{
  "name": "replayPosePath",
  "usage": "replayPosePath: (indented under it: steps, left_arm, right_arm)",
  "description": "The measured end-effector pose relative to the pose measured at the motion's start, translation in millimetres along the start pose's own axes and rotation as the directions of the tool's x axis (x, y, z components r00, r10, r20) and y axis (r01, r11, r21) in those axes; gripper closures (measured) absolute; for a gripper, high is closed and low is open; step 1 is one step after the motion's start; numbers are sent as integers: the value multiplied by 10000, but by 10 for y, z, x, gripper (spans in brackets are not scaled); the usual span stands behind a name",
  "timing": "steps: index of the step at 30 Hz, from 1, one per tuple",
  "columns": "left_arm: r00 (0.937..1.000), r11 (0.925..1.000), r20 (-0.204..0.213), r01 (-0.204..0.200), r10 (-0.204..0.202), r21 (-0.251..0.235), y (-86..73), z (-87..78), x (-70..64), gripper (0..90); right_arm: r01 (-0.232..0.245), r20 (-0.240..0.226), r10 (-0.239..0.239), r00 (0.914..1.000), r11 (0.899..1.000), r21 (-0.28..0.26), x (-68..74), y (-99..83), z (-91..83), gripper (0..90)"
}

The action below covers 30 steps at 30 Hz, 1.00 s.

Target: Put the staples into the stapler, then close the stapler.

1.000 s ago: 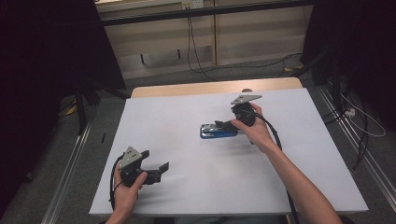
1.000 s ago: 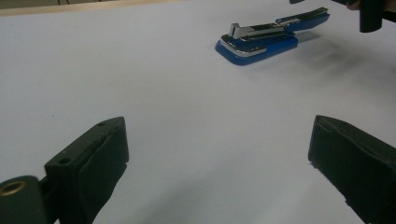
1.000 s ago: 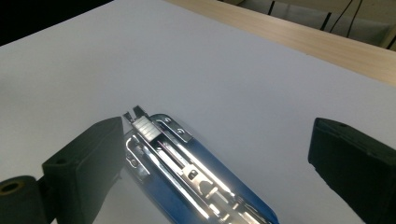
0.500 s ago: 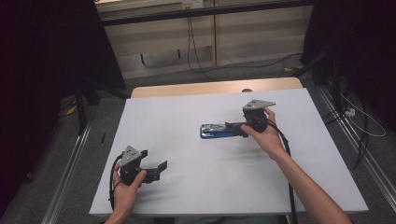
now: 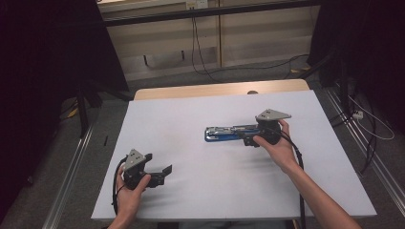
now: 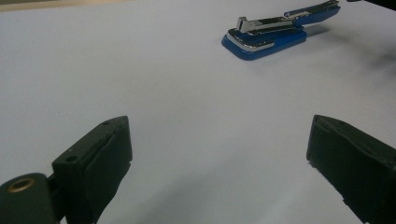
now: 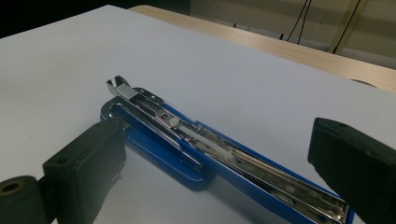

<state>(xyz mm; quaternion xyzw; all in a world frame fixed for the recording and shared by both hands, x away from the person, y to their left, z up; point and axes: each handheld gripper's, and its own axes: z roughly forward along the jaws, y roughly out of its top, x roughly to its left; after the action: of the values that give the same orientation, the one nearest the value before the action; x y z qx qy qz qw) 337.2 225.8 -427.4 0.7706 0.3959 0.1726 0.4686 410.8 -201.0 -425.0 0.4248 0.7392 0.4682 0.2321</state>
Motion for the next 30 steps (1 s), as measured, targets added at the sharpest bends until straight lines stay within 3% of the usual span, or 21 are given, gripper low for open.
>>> replayPosePath:
  steps: [9, 15, 22, 27, 30]
  left_arm:
    - [9998, 9999, 160, 154, -154, 9, -10, 30, 16, 69]
    - [9987, 9997, 452, -236, 238, -50, -5, 2, -43, 69]
    - [9984, 9991, 360, -431, 431, 2, -1, 14, -68, 69]
    - [9985, 9991, 352, -430, 428, 47, -1, 32, -76, 84]
    - [9982, 9987, 348, -496, 498, -60, 10, 9, -98, 84]
  right_arm:
    - [-195, 260, 200, 9995, 9996, -209, -50, -56, -147, 23]
    - [-285, 288, 295, 9991, 9990, -344, -94, -90, -247, 26]
    - [-43, 590, 58, 9982, 9997, -257, -89, -165, -354, 37]
    - [-275, 685, 309, 9972, 9984, -501, -154, -230, -431, 79]
    - [-459, 775, 485, 9958, 9983, -349, -180, -310, -439, 103]
